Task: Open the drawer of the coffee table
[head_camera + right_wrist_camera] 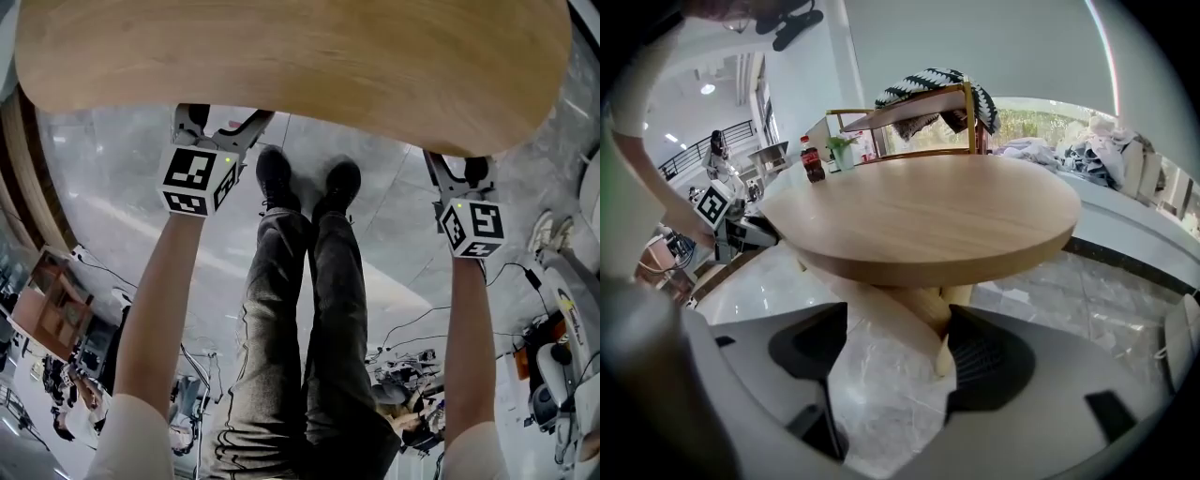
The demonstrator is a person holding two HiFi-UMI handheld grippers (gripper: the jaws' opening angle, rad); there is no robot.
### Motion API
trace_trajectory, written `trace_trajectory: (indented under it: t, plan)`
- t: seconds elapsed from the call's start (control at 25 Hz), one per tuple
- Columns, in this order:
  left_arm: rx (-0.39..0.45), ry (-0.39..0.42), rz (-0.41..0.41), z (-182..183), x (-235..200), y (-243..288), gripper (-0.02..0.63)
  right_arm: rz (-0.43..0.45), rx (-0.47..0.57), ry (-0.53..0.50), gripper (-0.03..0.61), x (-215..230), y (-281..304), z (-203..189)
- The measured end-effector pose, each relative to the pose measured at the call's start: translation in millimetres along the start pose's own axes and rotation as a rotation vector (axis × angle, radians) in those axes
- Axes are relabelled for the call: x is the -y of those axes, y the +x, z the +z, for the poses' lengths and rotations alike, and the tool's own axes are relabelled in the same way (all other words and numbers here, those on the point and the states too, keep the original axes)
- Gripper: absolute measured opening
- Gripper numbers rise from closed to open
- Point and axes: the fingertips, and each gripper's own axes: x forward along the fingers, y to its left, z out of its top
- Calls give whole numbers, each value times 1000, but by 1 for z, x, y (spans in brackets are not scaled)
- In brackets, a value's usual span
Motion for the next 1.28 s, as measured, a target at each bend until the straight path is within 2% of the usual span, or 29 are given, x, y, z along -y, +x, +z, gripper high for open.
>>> trace_trajectory:
  t: [0.52,1.28]
  plan:
    - [-18,18,5,1,-2,-6,389,-3,-20,-26,340,-2,-3,-3]
    - [-44,-7,16,-24,10,-24,383,-18,-41,38,328,-18,-17,-26]
